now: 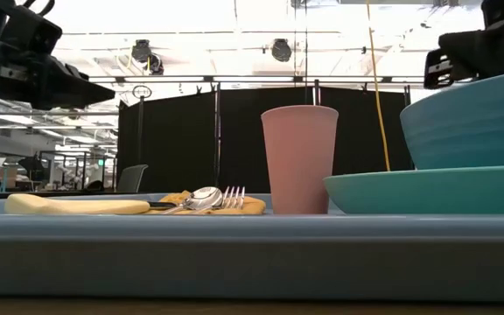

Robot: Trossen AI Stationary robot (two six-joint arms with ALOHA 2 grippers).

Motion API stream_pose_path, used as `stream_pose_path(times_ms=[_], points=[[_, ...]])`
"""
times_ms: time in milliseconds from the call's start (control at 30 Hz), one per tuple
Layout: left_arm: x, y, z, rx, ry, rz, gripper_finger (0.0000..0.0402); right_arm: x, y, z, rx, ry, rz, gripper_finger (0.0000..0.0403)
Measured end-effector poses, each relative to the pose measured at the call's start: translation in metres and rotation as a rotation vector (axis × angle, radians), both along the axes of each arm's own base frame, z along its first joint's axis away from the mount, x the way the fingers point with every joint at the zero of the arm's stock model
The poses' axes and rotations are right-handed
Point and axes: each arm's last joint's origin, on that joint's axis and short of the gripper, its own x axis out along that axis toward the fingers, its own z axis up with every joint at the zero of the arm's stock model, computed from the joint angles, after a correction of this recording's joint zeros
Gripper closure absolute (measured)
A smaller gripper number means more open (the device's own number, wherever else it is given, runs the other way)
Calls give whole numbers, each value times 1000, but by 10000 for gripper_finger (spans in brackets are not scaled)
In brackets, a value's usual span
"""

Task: Set up tray
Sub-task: Return to Home Position

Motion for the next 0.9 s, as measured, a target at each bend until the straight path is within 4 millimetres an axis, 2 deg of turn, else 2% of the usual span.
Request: stream_pose_path(times_ms=[467,700,900], points=[[-13,19,0,-3,-1,16,401,-4,5,6,-49,-89,78,403],[-21,19,8,30,-96,-36,401,-6,4,8,-48,-112,75,403],[-21,19,7,27,-86,-54,401,-6,4,6,-48,-91,76,403]])
